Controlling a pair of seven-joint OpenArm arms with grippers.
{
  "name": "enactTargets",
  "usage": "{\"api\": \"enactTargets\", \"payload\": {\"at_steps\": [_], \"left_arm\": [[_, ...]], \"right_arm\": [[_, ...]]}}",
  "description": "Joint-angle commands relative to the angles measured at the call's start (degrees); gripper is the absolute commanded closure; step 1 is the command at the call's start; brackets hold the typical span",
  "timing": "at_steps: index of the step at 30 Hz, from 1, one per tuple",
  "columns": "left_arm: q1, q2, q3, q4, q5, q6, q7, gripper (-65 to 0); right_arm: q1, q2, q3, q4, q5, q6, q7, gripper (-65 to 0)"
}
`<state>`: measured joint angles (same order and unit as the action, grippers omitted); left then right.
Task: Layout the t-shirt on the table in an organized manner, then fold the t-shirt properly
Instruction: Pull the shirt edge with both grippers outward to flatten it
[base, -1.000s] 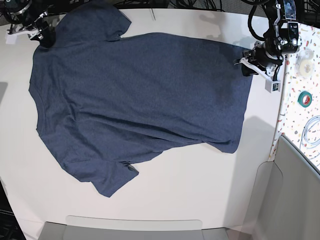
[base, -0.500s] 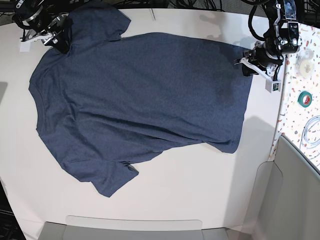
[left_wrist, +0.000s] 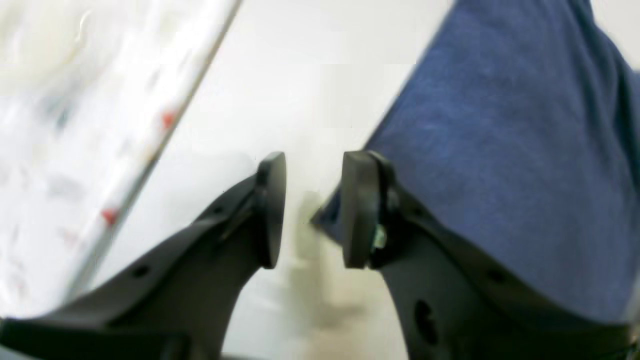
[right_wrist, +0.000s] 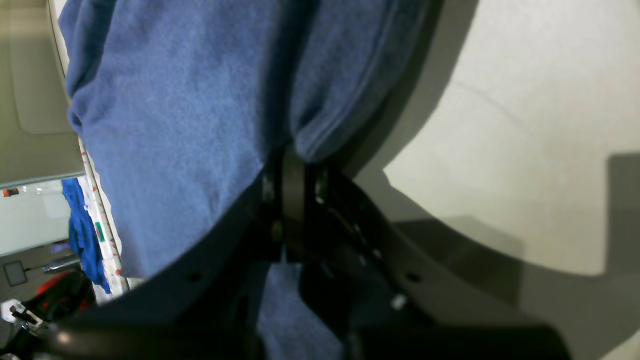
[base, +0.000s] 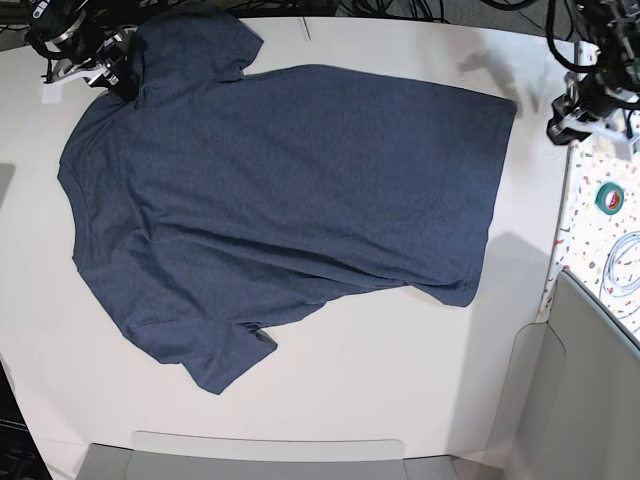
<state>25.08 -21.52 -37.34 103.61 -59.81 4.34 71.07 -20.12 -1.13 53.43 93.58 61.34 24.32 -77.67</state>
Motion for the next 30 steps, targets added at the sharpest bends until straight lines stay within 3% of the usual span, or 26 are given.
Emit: {"api": "enactTargets", "payload": {"at_steps": [1,5,9,13,21,30], "left_arm": [[0.1,-0.8,-1.3,-1.4,-4.0,-0.2,2.2,-20.5],[0.3,-0.8,-2.1,-8.4,-13.2,-0.2,6.7,-20.7],[0.5,-0.2,-1.9,-9.2,-16.5,-0.2,8.4,-20.7],[0.3,0.3,-1.5,-9.2,-16.6,-0.2,8.6,-20.7],[0.4,0.4,6.4,-9.2,-16.3,-0.1,7.9,-20.7],[-2.4,1.7,6.5,-11.3,-16.0,0.5,7.9,-20.7]], "right_arm": [[-0.7,0.3,0.2,-0.1,-5.5,-0.3,-1.8,0.0],[-0.6,0.4,0.3,-0.1,-5.5,-0.3,-1.8,0.0],[-0.7,0.4,0.4,-0.1,-5.5,-0.3,-1.8,0.0],[-1.0,0.4,0.4,-0.1,-5.5,-0.3,-1.8,0.0],[-1.1,0.5,0.6,-0.1,-5.4,-0.3,-1.8,0.0],[-1.2,0.5,0.6,-0.1,-5.4,-0.3,-1.8,0.0]]}}
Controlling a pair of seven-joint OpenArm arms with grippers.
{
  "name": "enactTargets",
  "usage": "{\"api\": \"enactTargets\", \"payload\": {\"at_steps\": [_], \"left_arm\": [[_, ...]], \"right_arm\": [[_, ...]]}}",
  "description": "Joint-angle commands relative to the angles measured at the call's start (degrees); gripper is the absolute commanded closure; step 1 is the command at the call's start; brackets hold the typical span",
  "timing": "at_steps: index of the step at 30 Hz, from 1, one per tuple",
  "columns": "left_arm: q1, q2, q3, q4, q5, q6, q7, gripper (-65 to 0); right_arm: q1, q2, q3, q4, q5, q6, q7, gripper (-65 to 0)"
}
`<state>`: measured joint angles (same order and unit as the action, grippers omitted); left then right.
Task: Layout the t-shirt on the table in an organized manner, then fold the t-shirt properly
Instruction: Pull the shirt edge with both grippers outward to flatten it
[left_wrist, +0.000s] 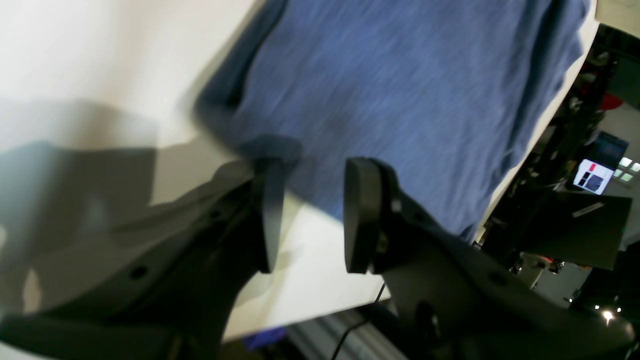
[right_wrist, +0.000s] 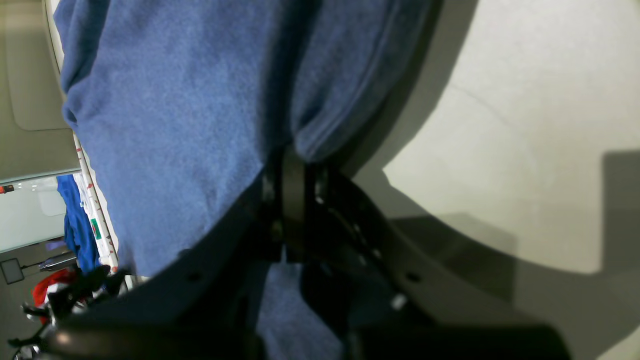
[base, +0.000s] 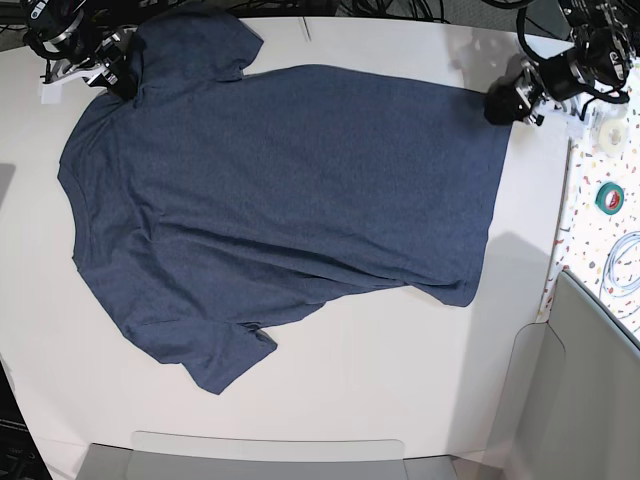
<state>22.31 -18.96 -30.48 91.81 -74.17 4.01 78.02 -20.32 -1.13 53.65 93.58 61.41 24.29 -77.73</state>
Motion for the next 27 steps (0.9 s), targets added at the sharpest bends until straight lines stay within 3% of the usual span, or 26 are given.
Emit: {"api": "enactTargets", "payload": {"at_steps": [1,10,18,27], "left_arm": [[0.2,-1.0,-0.5,-1.4,-1.7,0.8,1.0,-20.7],[0.5,-3.2,-1.3,-6.8,-2.1,0.4,1.0,-20.6],[3.1,-3.5,-9.5,-1.1,-1.9,0.3,1.1,-20.6],[3.1,-3.5,-6.3,-1.0,-1.7,0.3,0.0,-20.6]], "right_arm": [[-1.1,0.5,0.4,-0.1,-5.5,-0.3,-1.8,0.0],[-1.7,1.6,0.4,0.0,-5.2,-0.3,-1.8,0.0],[-2.1,1.7,0.4,0.0,-5.1,-0.3,-1.8,0.0],[-2.1,1.6,0.4,0.0,-5.1,-0.2,-1.8,0.0]]}}
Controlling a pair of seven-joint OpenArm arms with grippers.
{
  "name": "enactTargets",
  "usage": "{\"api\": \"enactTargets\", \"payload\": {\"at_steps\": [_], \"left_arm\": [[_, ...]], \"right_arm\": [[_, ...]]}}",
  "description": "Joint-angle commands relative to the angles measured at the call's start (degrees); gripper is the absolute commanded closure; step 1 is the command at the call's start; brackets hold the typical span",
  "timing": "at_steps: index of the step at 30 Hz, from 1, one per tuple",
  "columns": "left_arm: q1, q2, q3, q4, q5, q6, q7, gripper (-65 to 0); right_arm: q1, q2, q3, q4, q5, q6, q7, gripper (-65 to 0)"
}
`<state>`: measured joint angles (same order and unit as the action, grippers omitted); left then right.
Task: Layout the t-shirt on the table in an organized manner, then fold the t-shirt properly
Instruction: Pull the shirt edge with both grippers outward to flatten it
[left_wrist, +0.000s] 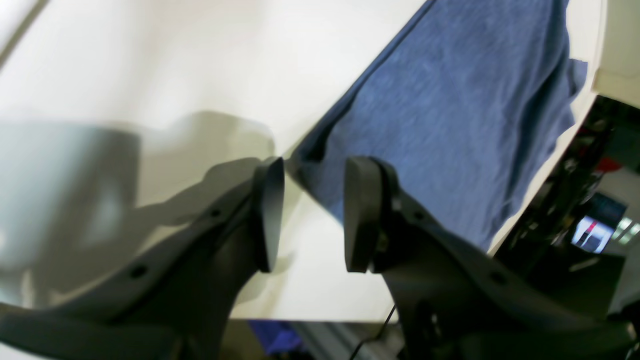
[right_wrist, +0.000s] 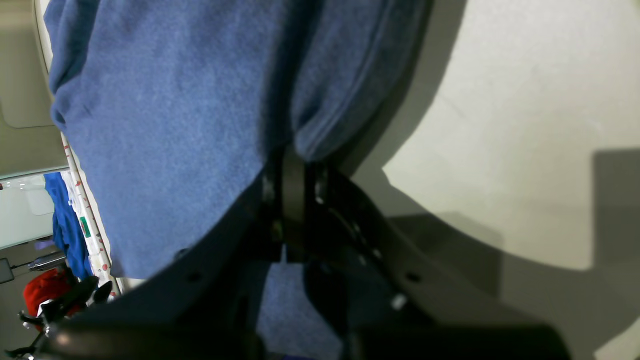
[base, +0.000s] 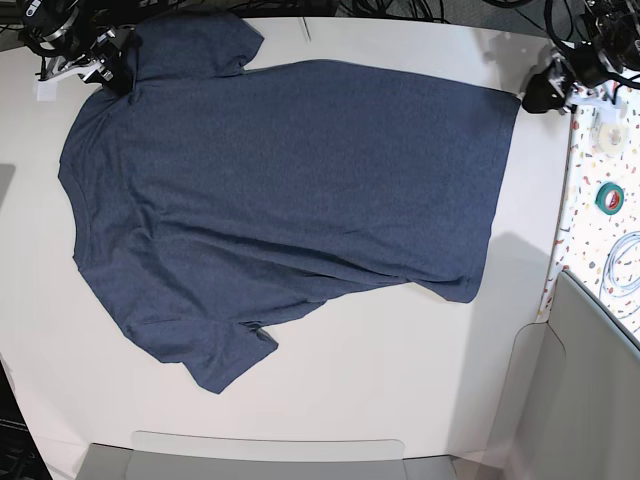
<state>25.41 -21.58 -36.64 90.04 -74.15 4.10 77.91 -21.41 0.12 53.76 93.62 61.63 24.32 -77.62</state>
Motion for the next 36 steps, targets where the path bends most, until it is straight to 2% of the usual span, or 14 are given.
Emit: {"api": "enactTargets", "payload": {"at_steps": [1,6,11,17,22,24,29,33,36], "left_arm": [[0.0,-0.9,0.8,0.7,-1.8,0.2,-0.9,-20.6],[0.3,-1.1,5.6,0.6,-0.9,0.3,-5.3,-20.6],[0.0,-0.9,5.8,0.6,4.5,0.3,-5.6,-20.6],[0.0,-0.6,5.8,0.6,4.5,0.2,-5.5,-20.5],[0.0,1.7,5.9,0.6,4.7,0.2,-5.3,-20.3],[0.0,1.9,6.9,0.6,4.7,0.2,-5.3,-17.5],[0.2,1.9,7.0,0.7,4.5,0.2,-5.4,-0.1],[0.7,1.9,6.8,2.8,4.3,0.2,-5.8,0.0],[3.6,1.9,4.1,6.3,4.3,0.1,-6.0,0.0]], "right_arm": [[-1.0,0.4,0.3,0.0,-5.3,-0.2,-1.9,0.0],[-2.0,0.6,0.3,0.0,-2.9,-0.2,-1.9,0.0],[-2.2,1.0,0.3,0.0,-2.5,-0.2,-1.9,0.0],[-2.3,1.0,0.4,0.0,-2.6,-0.2,-1.9,0.0],[-2.2,1.0,0.2,0.0,-2.8,-0.2,-1.9,0.0],[-2.2,1.0,0.1,0.0,-2.8,-0.2,-1.9,0.0],[-3.0,1.9,0.3,0.8,-2.5,-0.2,-2.0,0.0],[-4.8,2.2,0.4,5.2,-2.4,-0.2,-1.9,0.0],[-6.2,2.2,0.4,8.1,-2.4,-0.2,-1.9,0.0]]}}
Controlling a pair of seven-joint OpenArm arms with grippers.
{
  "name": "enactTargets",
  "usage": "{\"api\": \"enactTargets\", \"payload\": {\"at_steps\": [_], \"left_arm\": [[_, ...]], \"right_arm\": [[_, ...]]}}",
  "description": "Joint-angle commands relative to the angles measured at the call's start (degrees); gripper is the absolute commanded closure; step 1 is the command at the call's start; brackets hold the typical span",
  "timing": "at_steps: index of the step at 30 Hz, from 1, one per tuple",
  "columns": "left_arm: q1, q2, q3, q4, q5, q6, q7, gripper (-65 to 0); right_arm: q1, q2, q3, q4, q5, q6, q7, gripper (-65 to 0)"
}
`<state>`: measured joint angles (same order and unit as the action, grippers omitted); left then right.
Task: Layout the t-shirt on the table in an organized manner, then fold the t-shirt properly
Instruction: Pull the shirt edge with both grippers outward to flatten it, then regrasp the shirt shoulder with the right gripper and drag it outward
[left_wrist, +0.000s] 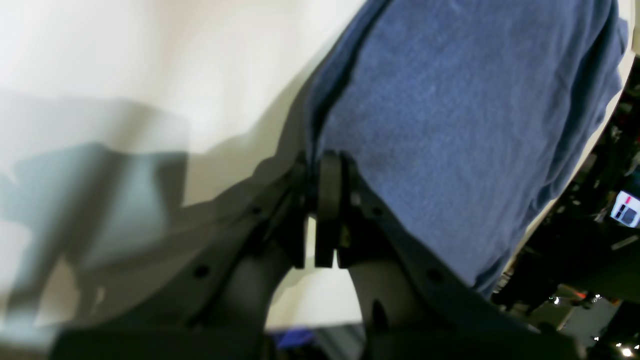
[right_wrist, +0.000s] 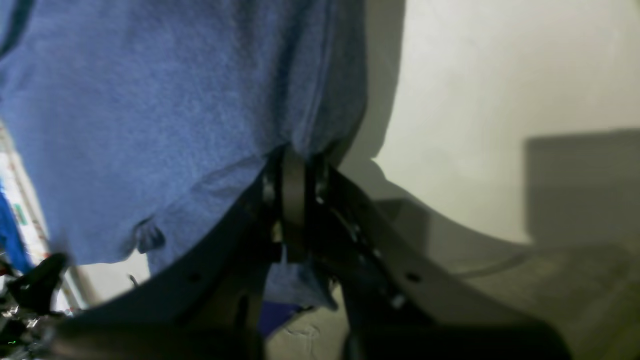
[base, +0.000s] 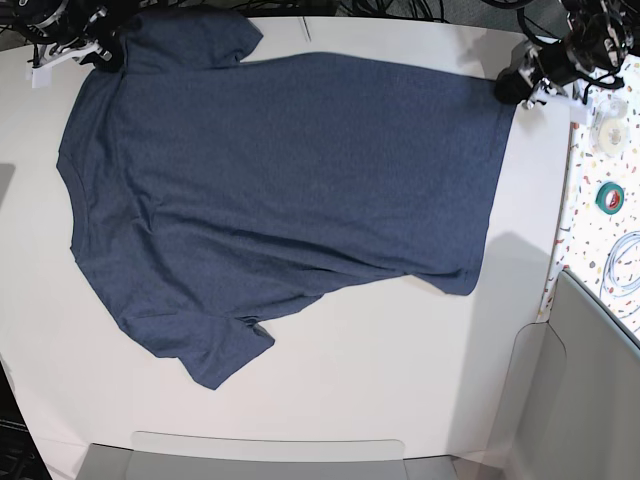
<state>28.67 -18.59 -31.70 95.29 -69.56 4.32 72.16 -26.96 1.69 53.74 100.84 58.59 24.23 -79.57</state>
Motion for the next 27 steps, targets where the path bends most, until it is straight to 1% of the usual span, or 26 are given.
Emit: {"api": "enactTargets", "payload": {"at_steps": [1,5,10,13,16,17,22,24,27], "left_arm": [[1.0,-1.0,-1.5,2.5,-0.3,-0.1,-0.2,0.0],[3.6,-1.0,-1.8,7.7,-0.3,-0.1,-0.3,0.0],[5.5,-1.0,-1.8,9.6,-0.3,-0.1,-0.3,0.0],[5.6,-1.0,-1.8,9.6,-0.3,-0.4,-0.3,0.0],[5.6,-1.0,-1.8,9.6,-0.3,-3.7,-0.3,0.0],[5.7,-1.1,-1.8,9.6,-0.3,-4.5,-0.3,0.0],[6.3,-1.1,-1.8,9.6,-0.3,-4.8,-0.2,0.0],[7.1,-1.1,-2.0,9.6,-0.3,-4.8,-0.3,0.0],[7.2,-1.1,-3.8,9.6,-0.3,-4.9,-0.1,0.0]], "right_arm": [[-0.8,0.6,1.0,1.5,0.6,-0.1,0.1,0.0],[-1.8,0.6,4.7,2.4,0.6,-0.1,-0.3,0.0],[-4.0,0.6,7.7,2.4,0.6,-0.1,-0.3,0.0],[-6.0,0.2,7.7,2.4,1.1,-0.1,-0.3,0.0],[-8.2,-0.2,7.7,2.4,3.7,-0.1,-0.3,0.0],[-9.1,-0.8,7.7,2.4,4.5,-0.1,-0.2,0.0],[-11.3,-1.6,7.7,2.4,6.7,-0.1,-0.2,0.0],[-12.2,-2.8,7.7,2.4,7.2,-0.1,-0.3,0.0],[-13.5,-3.4,7.7,2.4,8.9,-0.1,-0.3,0.0]]}}
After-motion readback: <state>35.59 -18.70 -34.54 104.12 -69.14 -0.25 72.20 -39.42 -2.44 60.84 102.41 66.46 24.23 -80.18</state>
